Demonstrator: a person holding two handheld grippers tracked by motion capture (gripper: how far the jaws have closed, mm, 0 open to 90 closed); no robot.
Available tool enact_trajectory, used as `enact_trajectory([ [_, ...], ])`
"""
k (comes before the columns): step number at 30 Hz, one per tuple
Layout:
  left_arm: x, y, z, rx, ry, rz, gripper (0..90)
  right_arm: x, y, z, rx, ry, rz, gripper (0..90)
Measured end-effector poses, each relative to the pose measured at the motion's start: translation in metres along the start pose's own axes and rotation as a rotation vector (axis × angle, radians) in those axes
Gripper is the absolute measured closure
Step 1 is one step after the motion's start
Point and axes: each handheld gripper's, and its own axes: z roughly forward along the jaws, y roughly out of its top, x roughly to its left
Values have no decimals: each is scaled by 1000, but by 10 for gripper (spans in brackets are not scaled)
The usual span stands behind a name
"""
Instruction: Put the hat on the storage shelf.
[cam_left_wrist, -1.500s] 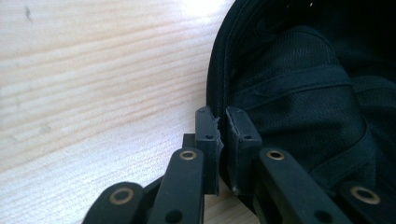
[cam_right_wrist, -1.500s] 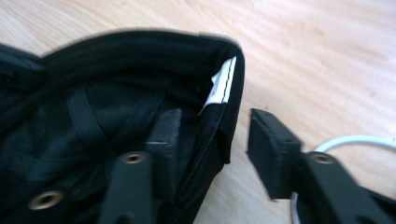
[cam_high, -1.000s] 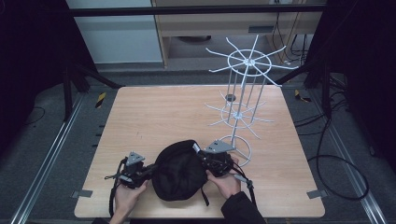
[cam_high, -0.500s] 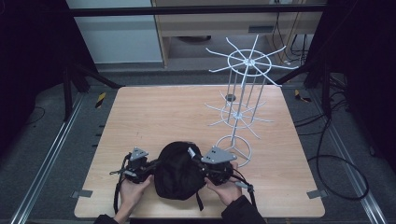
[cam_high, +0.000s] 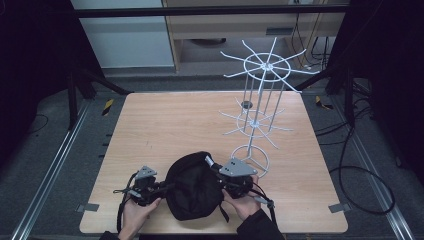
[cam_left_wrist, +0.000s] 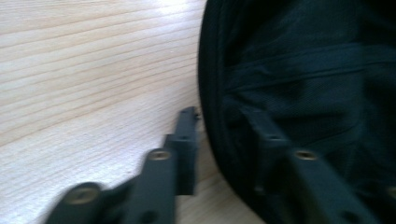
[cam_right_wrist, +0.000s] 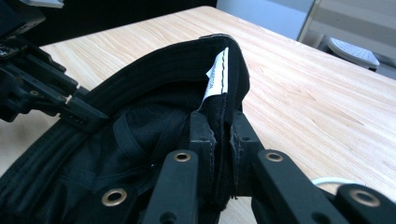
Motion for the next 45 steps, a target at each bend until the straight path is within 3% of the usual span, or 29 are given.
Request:
enact_trajectory([
  [3,2,6,2,-35,27,-18,815,-1,7,-4,-49,22,-3,828],
  [9,7,22,13,-141,78,-41,824,5,17,-9,-108,94,-33,827],
  [14,13,25,24,-153,74,-68,817,18,13,-9,-95,204,-63,826],
  [16,16,23,28,-141,78,-69,803,26,3,-7,-51,241,-98,825],
  [18,17,22,28,-136,75,-70,790,30,-6,-6,-30,255,-104,824],
  [24,19,20,26,-124,73,-60,714,31,-15,-6,-3,244,-99,823],
  [29,18,16,7,-122,46,-30,582,31,-19,-8,15,212,-104,822],
  [35,16,12,-28,-203,43,-37,525,28,-21,-10,26,193,-93,821],
  [39,7,14,-45,-244,4,-14,533,29,-22,-11,29,195,-90,817],
  [40,-1,18,-49,-257,-9,1,532,29,-23,-11,30,199,-90,817],
  [45,-16,24,-49,-265,-36,40,494,30,-23,-11,30,208,-91,816],
])
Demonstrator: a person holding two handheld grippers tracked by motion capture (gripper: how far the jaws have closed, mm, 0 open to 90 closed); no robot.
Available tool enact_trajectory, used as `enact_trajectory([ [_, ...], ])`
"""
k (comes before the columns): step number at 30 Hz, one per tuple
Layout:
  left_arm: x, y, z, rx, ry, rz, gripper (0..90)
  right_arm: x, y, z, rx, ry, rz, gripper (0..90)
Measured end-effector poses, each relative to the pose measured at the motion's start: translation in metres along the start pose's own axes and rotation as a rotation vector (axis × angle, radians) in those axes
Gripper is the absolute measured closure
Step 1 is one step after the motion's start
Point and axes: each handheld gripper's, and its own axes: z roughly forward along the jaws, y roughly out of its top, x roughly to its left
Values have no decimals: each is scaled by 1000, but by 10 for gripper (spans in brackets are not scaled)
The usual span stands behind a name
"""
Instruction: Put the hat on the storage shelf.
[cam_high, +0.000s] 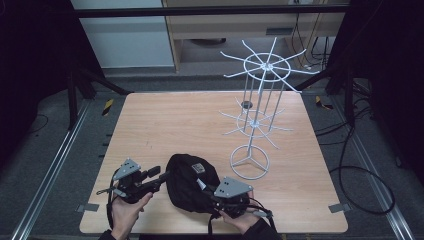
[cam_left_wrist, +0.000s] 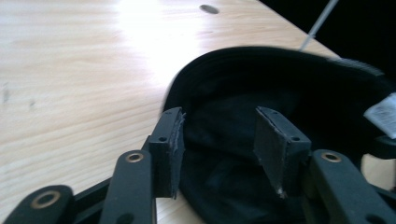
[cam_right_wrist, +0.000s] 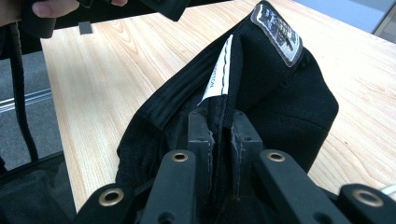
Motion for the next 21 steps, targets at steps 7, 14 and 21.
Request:
enact_trajectory([
  [7,-20,9,13,-2,-60,0,440,3,-1,2,4,12,-8,816],
  [14,-32,18,24,-15,-95,-33,357,6,-1,3,10,21,-18,815],
  [21,-41,20,36,-10,-49,-49,272,7,-3,6,30,26,-24,814],
])
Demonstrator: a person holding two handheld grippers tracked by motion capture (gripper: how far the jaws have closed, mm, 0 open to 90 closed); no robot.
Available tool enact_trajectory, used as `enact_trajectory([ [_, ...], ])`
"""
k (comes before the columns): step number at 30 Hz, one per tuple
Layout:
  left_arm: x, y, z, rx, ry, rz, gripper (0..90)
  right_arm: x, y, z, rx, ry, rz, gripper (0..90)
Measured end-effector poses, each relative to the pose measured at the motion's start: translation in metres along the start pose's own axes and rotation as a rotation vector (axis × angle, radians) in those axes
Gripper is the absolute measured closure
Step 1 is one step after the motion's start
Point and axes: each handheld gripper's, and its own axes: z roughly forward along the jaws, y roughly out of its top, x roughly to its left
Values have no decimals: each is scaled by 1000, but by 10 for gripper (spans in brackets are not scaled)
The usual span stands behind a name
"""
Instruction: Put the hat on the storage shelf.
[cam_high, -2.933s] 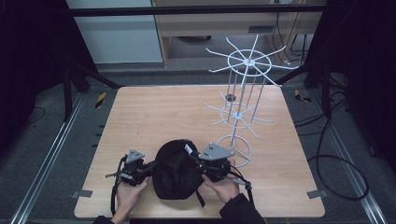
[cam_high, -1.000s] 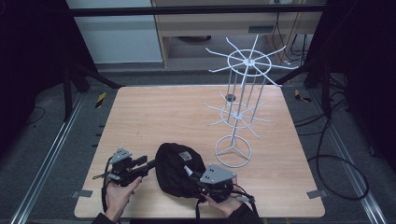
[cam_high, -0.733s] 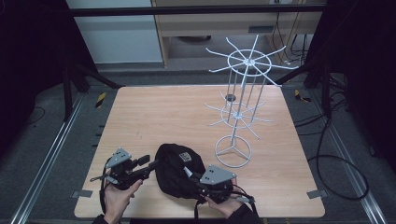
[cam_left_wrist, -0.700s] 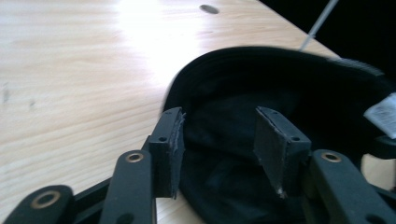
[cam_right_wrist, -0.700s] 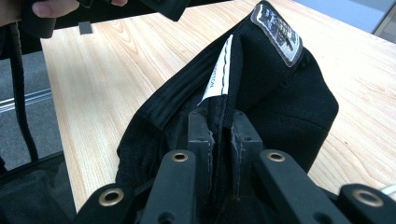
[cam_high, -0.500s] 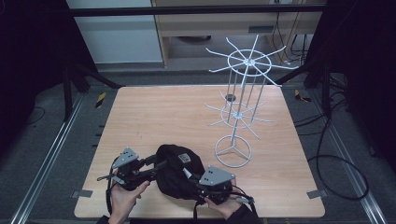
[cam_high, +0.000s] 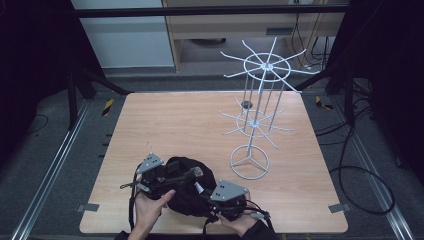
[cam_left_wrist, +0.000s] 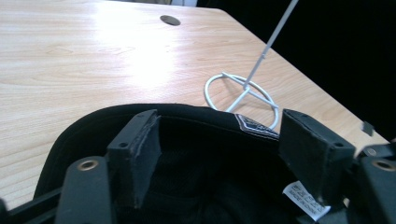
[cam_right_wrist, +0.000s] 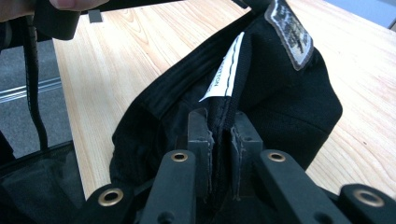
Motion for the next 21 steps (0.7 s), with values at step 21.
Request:
enact_trajectory([
  [21,-5,-10,19,92,-30,-75,366,8,-1,7,16,40,-47,808],
])
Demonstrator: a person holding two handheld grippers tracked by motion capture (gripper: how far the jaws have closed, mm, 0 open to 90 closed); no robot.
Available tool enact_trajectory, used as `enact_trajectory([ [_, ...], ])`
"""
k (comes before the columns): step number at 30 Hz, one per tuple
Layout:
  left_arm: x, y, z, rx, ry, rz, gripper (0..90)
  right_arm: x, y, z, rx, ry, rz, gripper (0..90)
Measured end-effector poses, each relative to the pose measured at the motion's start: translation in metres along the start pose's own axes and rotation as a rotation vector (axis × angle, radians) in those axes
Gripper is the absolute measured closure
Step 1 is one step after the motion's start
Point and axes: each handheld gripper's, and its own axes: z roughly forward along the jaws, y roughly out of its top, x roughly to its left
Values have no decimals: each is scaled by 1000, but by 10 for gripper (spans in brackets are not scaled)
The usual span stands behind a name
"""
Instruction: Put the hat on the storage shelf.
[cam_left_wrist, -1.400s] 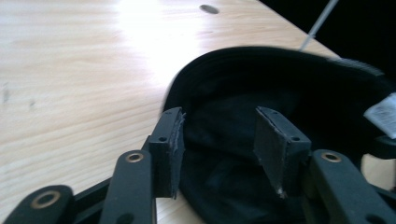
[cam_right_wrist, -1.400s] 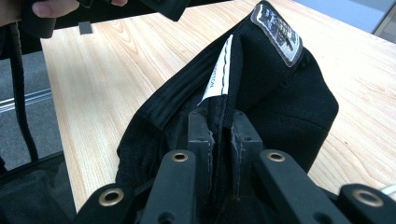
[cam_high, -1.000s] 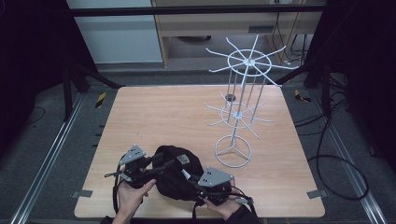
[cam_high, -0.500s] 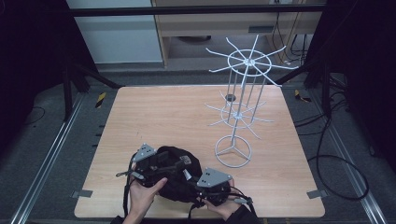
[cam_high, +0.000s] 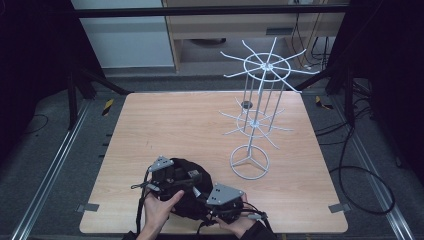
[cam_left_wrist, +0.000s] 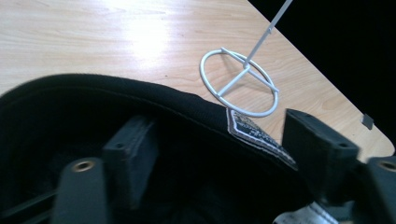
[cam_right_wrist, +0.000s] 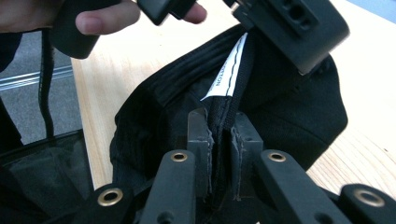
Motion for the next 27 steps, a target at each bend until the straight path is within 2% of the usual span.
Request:
enact_trajectory([
  [1,0,0,0,-1,-2,-5,366,0,0,1,0,1,0,804],
  [2,-1,0,-1,-3,-8,-8,410,0,0,1,-1,1,2,799],
  [3,-2,-1,-1,-4,-14,-9,500,0,-1,1,-2,2,11,781],
  [4,-2,-1,-2,-9,-18,-7,500,0,-1,1,-2,2,11,781],
  [5,-3,-1,-3,-17,-26,-6,588,-1,-1,0,-9,12,26,746],
  [6,-3,-1,-3,-17,-26,-6,628,-1,-1,0,-9,12,26,746],
  [7,-2,-1,-4,-22,-33,-2,659,-2,0,-2,-26,33,39,718],
  [10,-1,0,-6,-25,-48,-10,713,-2,1,-6,-45,48,48,683],
  [11,0,0,-7,-25,-57,-14,742,-4,2,-11,-66,63,60,651],
  [15,-1,1,-12,-47,-72,-6,786,-7,3,-23,-105,72,87,625],
  [20,-4,4,-22,-85,-100,13,806,-24,-2,-45,-164,0,164,561],
  [21,-7,6,-26,-99,-104,32,809,-31,-8,-46,-159,-22,205,524],
  [22,-7,6,-26,-99,-104,32,810,-31,-8,-46,-159,-22,205,524],
  [23,-11,7,-28,-109,-111,56,811,-34,-14,-41,-145,-26,244,489],
  [27,-16,8,-32,-120,-127,81,813,-36,-19,-30,-127,-32,250,444],
])
